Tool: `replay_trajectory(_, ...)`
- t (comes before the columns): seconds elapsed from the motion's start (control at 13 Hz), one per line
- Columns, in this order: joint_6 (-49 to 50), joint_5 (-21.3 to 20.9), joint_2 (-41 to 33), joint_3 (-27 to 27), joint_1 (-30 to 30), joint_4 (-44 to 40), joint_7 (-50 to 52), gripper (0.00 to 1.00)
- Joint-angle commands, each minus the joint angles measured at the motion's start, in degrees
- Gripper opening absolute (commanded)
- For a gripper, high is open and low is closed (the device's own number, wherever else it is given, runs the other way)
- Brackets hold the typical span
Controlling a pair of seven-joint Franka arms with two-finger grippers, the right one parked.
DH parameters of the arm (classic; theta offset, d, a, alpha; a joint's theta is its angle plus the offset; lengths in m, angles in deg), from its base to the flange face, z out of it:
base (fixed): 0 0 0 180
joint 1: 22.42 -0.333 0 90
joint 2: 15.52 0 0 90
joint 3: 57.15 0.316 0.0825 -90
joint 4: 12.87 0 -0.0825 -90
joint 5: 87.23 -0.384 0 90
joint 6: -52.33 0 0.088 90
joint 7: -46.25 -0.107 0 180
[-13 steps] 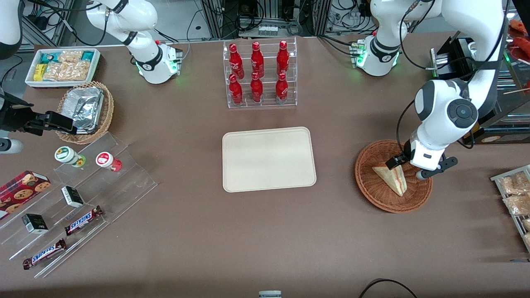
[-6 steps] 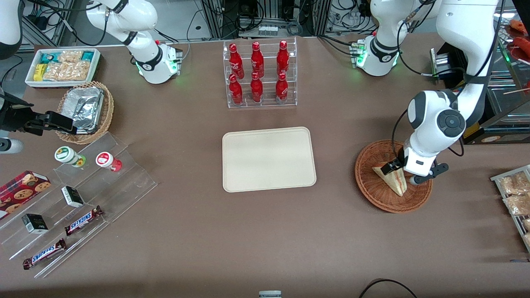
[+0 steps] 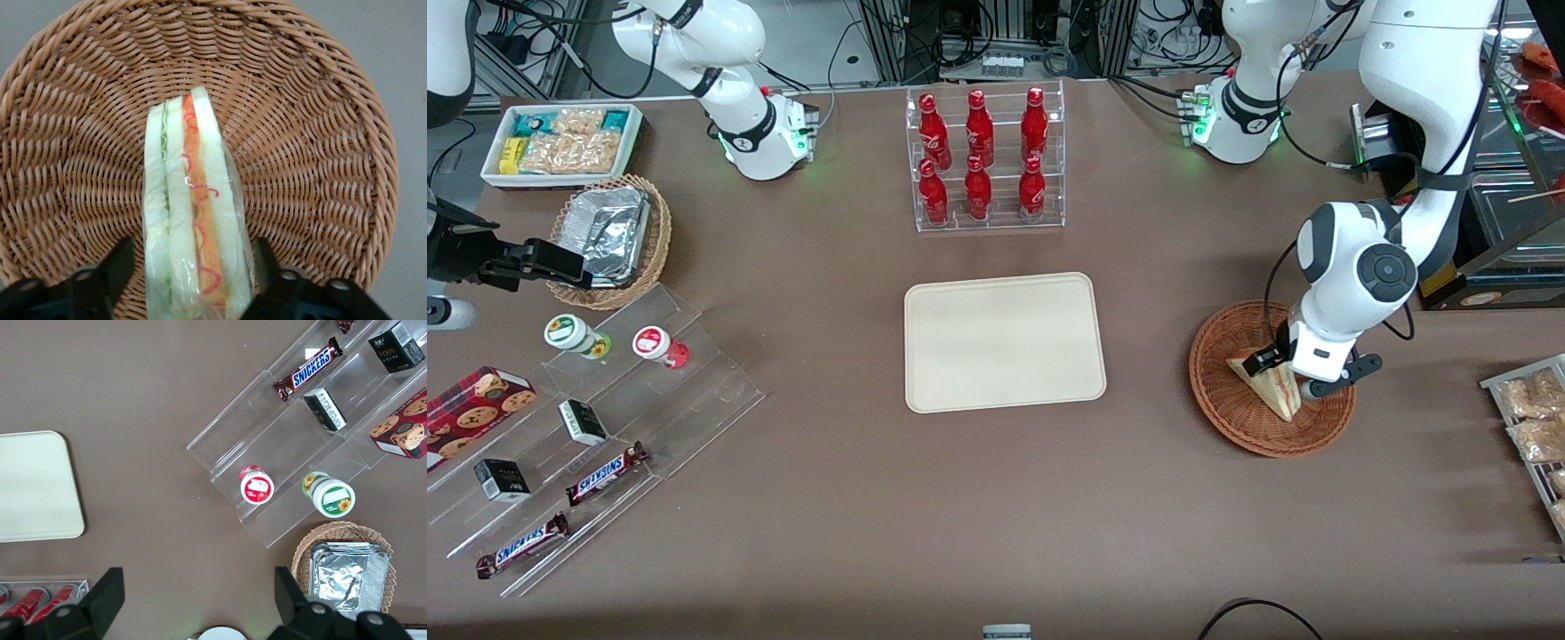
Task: Place sandwich from basket to tray
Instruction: 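Lower the open left gripper around the wrapped sandwich in the basket, then close the left gripper on the sandwich and lift it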
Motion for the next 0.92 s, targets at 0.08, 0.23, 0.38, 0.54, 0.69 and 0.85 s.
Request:
replay_trajectory(0.08,-0.7,-0.5,-0.6,0.1,0.5,0.0,2.5,0.11)
replay_trajectory(0.23,-0.6,-0.6,-1.1,0.1,0.6,-0.2,2.4,0.1)
replay_trajectory(0.38,2.7,-0.7,-2.5,0.1,0.6,-1.8,2.2,0.1)
replay_trajectory(0.54,11.4,-0.9,-4.5,0.1,2.1,-6.7,2.1,0.1)
replay_trajectory(0.69,22.1,-1.6,-4.8,0.1,4.3,-14.7,2.1,0.1)
replay_trajectory(0.85,30.6,-2.7,-3.8,0.1,8.2,-22.7,2.3,0.1)
